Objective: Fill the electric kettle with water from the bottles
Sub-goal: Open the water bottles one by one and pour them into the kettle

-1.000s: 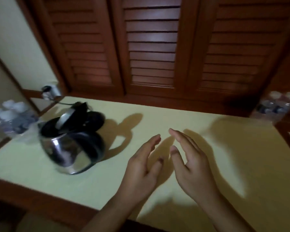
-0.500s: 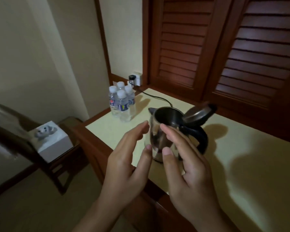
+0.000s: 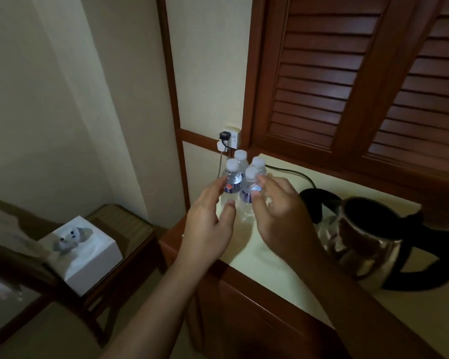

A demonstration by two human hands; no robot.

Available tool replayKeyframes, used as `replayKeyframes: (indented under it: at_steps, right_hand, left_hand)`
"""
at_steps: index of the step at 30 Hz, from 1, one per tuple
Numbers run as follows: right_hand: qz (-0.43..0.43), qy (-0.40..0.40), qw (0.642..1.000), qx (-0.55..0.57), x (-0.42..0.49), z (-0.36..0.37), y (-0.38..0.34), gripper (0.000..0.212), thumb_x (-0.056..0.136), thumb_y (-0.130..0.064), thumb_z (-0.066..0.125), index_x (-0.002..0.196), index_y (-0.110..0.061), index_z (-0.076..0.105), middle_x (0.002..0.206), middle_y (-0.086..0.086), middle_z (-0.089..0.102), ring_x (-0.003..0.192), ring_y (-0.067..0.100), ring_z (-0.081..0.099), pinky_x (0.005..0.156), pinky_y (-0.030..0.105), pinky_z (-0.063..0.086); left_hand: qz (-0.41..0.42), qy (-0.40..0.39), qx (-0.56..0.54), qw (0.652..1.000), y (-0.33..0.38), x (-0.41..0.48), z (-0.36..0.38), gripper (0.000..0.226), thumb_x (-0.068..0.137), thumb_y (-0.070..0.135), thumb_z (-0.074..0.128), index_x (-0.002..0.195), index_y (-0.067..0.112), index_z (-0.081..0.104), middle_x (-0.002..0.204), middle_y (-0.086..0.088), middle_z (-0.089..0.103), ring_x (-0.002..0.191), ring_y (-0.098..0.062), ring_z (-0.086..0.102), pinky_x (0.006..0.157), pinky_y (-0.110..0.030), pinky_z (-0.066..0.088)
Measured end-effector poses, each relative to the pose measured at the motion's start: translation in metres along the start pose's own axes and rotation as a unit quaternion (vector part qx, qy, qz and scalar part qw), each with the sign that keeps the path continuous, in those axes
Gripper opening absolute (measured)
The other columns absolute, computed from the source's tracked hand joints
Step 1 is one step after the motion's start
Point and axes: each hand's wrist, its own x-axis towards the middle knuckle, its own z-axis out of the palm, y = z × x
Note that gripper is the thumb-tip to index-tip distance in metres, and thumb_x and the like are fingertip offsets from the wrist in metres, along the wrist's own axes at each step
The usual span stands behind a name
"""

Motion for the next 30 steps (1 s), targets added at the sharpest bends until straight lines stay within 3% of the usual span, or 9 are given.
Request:
replayKeyframes:
  at_steps: [3,6,9,13,17,21,23,27,30]
  right_hand:
    - [0.039,-0.025,0.994,-0.100,0.040,0.018,0.006,0.039,0.101,-0.034,0.048,0.133,-0.014,0.057,0.121,0.014,0.056,0.107,0.031,0.057,0.083,0.030,0.041]
    - [0.071,-0.042,0.978,-0.192,0.064,0.032,0.012,0.047,0.100,-0.040,0.051,0.141,-0.016,0.052,0.124,0.017,0.056,0.109,0.032,0.057,0.082,0.031,0.041]
    - [0.090,-0.052,0.966,-0.237,0.076,0.041,0.015,0.045,0.099,-0.048,0.050,0.134,-0.020,0.051,0.120,0.012,0.059,0.104,0.027,0.059,0.078,0.032,0.047]
    - [0.093,-0.043,0.967,-0.234,0.072,0.036,0.005,0.035,0.098,-0.046,0.056,0.121,-0.019,0.053,0.109,0.002,0.066,0.087,0.016,0.056,0.071,0.027,0.039]
    - [0.082,-0.038,0.973,-0.213,0.050,0.013,-0.017,0.031,0.097,-0.046,0.060,0.115,-0.022,0.054,0.095,-0.005,0.059,0.080,0.011,0.052,0.061,0.017,0.030]
    - [0.048,-0.007,0.981,-0.186,0.030,-0.012,-0.047,0.029,0.094,-0.052,0.062,0.102,-0.024,0.056,0.082,-0.010,0.060,0.072,0.009,0.055,0.062,0.022,0.034]
    - [0.025,0.020,0.987,-0.158,0.020,-0.027,-0.059,0.032,0.087,-0.060,0.062,0.090,-0.029,0.053,0.070,-0.016,0.053,0.064,0.004,0.050,0.060,0.019,0.033]
    - [-0.017,-0.003,0.986,-0.166,0.001,-0.064,-0.074,0.032,0.082,-0.061,0.069,0.087,-0.032,0.056,0.074,-0.014,0.059,0.070,0.006,0.058,0.064,0.025,0.049]
    - [-0.050,0.022,0.980,-0.194,-0.001,-0.083,-0.067,0.044,0.082,-0.071,0.058,0.078,-0.028,0.058,0.064,-0.010,0.053,0.059,0.008,0.053,0.058,0.027,0.045]
  left_hand:
    - [-0.012,-0.027,-0.007,1.000,-0.017,0.017,-0.004,0.048,0.102,0.015,0.060,0.149,0.023,0.052,0.143,0.007,0.061,0.130,-0.009,0.059,0.111,-0.041,0.051]
    - [-0.023,-0.054,-0.011,0.998,-0.028,0.028,-0.005,0.048,0.102,0.021,0.060,0.149,0.025,0.051,0.142,0.006,0.062,0.128,-0.010,0.060,0.109,-0.042,0.053]
    - [-0.033,-0.064,-0.019,0.997,-0.035,0.033,-0.007,0.049,0.102,0.023,0.061,0.150,0.024,0.051,0.142,0.004,0.062,0.125,-0.010,0.060,0.107,-0.035,0.052]
    - [-0.028,-0.087,-0.024,0.996,-0.040,0.028,-0.012,0.050,0.101,0.028,0.064,0.149,0.028,0.050,0.140,0.010,0.058,0.120,-0.005,0.057,0.099,-0.022,0.049]
    - [-0.008,-0.138,-0.048,0.989,-0.038,0.015,-0.012,0.060,0.090,0.049,0.072,0.142,0.052,0.043,0.136,0.026,0.052,0.122,0.004,0.054,0.099,-0.018,0.049]
    - [0.013,-0.173,-0.091,0.981,-0.019,0.003,-0.009,0.079,0.076,0.058,0.078,0.147,0.041,0.045,0.139,0.029,0.056,0.126,0.008,0.054,0.095,-0.009,0.050]
    - [0.002,-0.188,-0.141,0.972,-0.005,-0.004,-0.003,0.073,0.074,0.056,0.078,0.140,0.041,0.050,0.134,0.028,0.061,0.124,0.008,0.058,0.096,-0.010,0.053]
    - [0.028,-0.156,-0.186,0.970,0.013,-0.013,0.011,0.057,0.079,0.032,0.086,0.124,0.046,0.054,0.122,0.027,0.067,0.116,0.008,0.064,0.092,-0.012,0.054]
    - [0.044,-0.170,-0.217,0.960,0.020,-0.016,0.018,0.052,0.077,0.036,0.088,0.119,0.047,0.058,0.116,0.025,0.070,0.111,0.003,0.068,0.085,-0.012,0.055]
